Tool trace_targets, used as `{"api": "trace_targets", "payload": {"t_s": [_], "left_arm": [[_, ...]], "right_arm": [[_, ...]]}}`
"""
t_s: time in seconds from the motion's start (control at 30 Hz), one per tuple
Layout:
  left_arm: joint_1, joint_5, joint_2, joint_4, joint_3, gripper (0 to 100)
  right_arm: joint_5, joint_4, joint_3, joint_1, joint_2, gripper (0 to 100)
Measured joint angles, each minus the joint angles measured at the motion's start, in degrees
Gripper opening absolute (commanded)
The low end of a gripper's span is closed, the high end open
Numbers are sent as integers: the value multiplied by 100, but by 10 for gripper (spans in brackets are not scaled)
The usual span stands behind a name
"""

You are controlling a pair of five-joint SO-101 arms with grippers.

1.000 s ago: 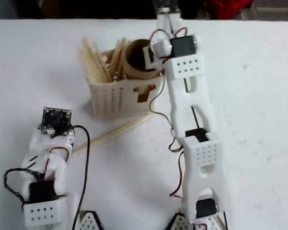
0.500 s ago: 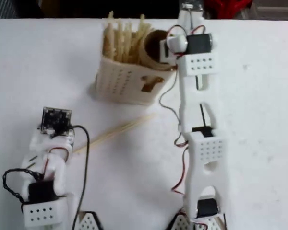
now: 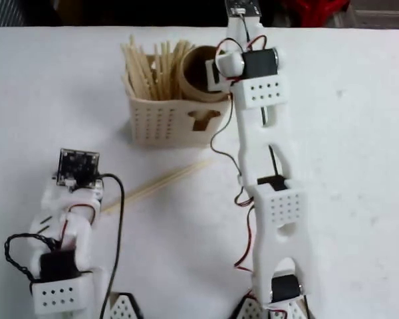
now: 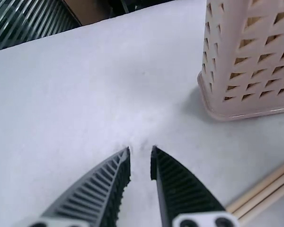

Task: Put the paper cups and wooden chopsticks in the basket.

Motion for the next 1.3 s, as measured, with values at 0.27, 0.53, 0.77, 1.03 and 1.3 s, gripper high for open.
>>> {"api": "trace_targets", "payload": {"t_s": [0.27, 0.53, 0.77, 1.03, 1.3], "left_arm": [[0, 0, 0, 0, 0, 91], [0, 0, 0, 0, 0, 91], [0, 0, 0, 0, 0, 91], [0, 0, 0, 0, 0, 91], [0, 0, 0, 0, 0, 94]], "right_arm": [[0, 202, 62, 9, -334, 188], [0, 220, 70, -88, -677, 190], [18, 220, 70, -88, -1099, 190], [35, 229, 70, -53, -1969, 187], [158, 255, 668, -62, -3332, 25]]}}
